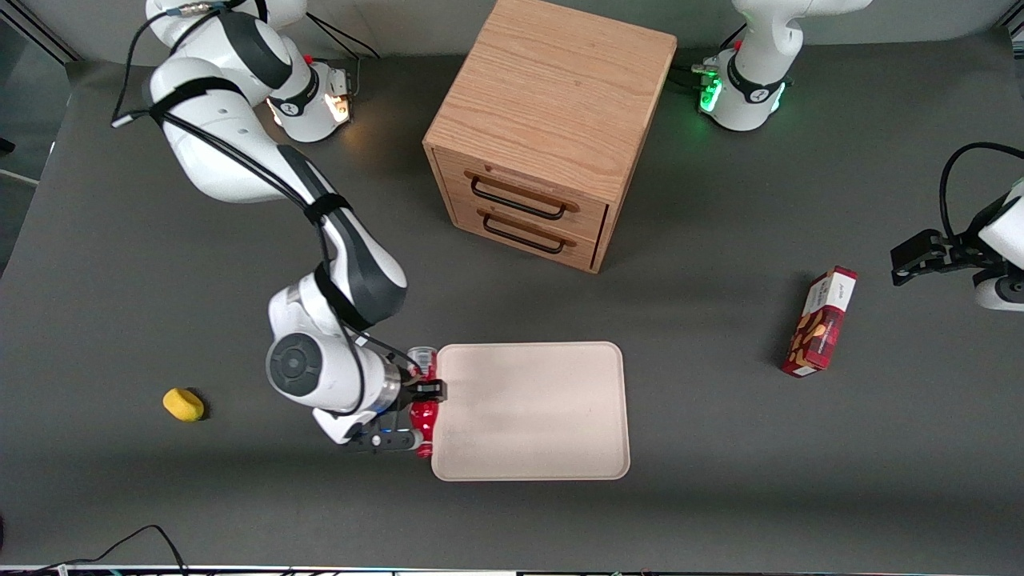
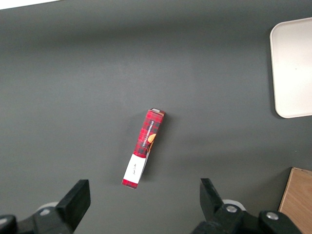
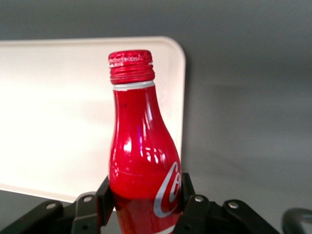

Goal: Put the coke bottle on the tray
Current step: 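Lift the bottle and carry it over the cream tray, then lower the bottle onto the tray and open the right gripper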

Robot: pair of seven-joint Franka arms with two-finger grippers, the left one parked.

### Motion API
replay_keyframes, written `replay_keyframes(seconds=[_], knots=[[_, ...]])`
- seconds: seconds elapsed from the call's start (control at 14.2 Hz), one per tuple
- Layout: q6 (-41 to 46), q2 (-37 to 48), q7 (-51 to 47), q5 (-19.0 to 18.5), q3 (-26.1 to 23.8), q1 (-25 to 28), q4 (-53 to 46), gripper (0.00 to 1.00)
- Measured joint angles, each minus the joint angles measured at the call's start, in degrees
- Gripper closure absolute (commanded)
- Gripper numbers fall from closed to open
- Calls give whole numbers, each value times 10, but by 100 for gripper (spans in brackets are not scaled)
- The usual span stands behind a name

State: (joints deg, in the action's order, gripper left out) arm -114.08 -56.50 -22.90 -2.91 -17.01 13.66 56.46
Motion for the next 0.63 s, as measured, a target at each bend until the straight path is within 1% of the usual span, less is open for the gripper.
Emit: replay_keyframes(seconds=[0.28, 0.49, 0.63], knots=[[-26, -48, -28, 2, 15, 25, -4, 100], [-30, -58, -28, 2, 25, 25, -8, 100], [-31, -60, -30, 2, 27, 24, -11, 87]])
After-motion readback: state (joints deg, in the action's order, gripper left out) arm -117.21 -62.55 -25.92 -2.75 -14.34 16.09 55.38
